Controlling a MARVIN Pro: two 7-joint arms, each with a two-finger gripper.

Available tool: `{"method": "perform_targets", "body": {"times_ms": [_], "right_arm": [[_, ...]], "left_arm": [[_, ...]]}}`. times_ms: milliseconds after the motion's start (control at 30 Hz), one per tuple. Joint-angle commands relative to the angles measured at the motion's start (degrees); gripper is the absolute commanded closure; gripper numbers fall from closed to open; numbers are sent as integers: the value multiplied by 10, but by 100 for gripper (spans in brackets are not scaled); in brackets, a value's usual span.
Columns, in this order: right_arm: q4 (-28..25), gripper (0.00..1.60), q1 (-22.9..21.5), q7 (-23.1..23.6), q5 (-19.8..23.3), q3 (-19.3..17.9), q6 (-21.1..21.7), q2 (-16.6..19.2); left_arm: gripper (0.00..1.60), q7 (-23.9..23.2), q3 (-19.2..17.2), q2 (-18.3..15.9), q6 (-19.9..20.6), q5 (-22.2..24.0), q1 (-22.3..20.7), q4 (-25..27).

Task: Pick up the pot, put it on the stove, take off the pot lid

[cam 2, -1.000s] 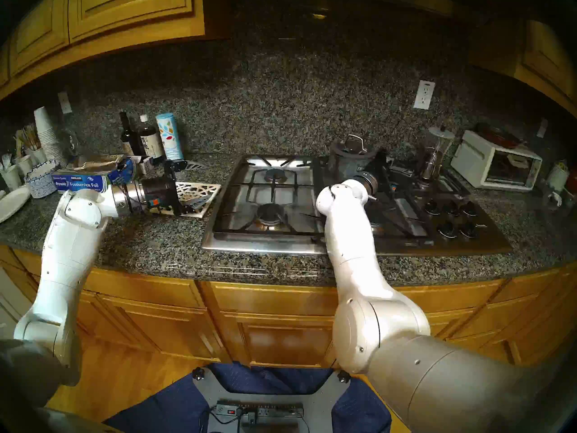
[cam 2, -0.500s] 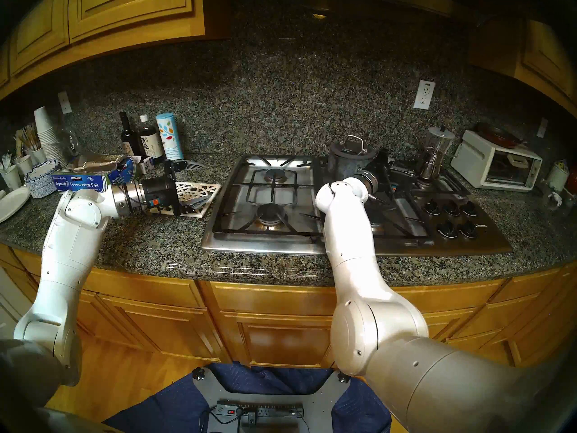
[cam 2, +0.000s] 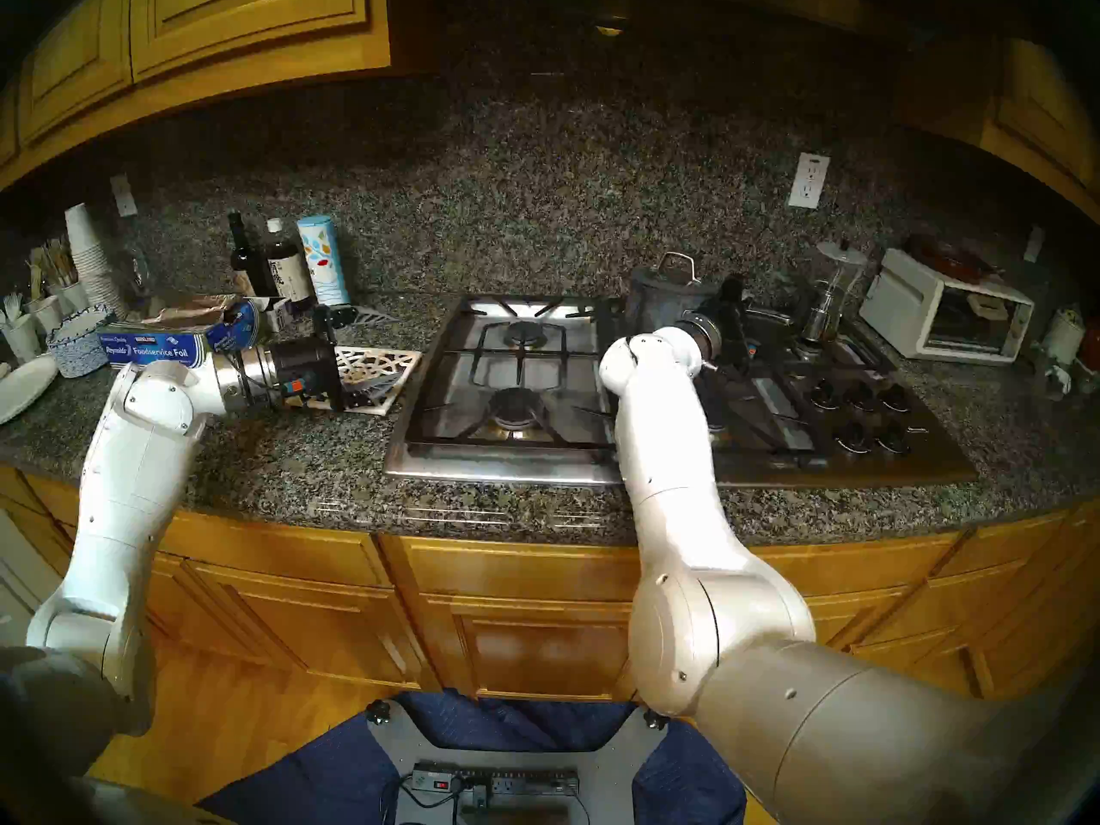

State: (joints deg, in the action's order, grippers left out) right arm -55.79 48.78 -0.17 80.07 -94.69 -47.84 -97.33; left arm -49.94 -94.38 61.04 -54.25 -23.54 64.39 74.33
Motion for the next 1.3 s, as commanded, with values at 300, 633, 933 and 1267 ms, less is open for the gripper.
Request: {"method": "perform_targets", "body": {"times_ms": [300, 633, 933, 1267], "right_arm": [[-90, 160, -45, 13, -17, 36, -12, -12], [-109, 160, -31, 14, -22, 56, -35, -27], [-131, 160, -13, 14, -28, 74, -60, -36], [-154, 160, 5, 12, -34, 97, -72, -45]], "left_arm": [[0, 5, -6, -1, -1, 4, -19, 11], [0, 5, -6, -1, -1, 4, -19, 11], [0, 5, -6, -1, -1, 4, -19, 11], [0, 5, -6, -1, -1, 4, -19, 11]]}}
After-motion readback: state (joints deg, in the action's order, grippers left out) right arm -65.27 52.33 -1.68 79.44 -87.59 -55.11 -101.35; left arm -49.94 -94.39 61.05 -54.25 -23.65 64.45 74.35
